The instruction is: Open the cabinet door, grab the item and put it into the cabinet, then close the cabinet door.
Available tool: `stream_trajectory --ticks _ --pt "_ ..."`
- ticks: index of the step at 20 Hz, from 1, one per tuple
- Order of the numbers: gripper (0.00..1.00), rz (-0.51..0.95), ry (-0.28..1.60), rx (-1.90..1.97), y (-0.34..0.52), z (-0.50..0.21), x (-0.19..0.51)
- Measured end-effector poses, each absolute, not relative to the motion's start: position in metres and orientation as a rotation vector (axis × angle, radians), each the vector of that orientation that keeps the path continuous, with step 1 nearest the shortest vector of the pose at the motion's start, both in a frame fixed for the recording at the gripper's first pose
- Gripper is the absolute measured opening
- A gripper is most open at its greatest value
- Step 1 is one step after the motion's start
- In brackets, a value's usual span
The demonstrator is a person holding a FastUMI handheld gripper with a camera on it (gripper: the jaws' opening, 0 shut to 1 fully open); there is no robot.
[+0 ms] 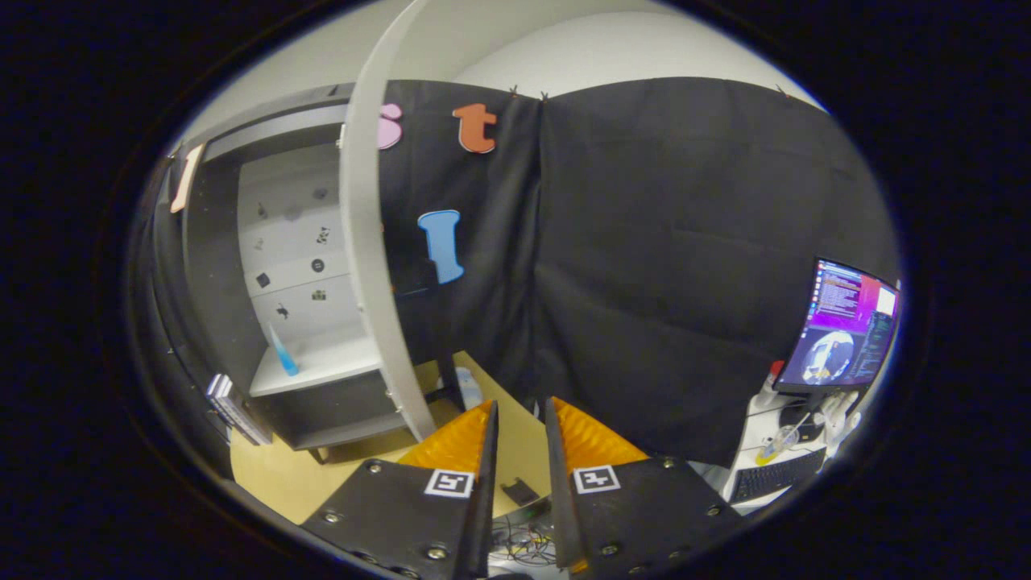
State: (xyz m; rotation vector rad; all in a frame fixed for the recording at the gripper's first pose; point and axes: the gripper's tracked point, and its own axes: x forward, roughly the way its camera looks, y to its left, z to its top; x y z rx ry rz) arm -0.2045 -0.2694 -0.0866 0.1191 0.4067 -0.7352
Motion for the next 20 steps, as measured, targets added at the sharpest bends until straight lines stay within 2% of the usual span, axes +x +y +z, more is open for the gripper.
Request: stream_trajectory --ticks 2,7,8,20 --pt "0.40 -0.763 0.398 0.119 -0.282 -0.088 -0.203" --pt "0.88 -0.719 0.381 0.105 -0.281 -0.094 -0.178" --pt "0.93 -0.708 0.382 0.104 -0.294 -0.097 -0.178" --pt "0.91 -0.639 0.398 0.058 -0.283 -0.096 -0.168"
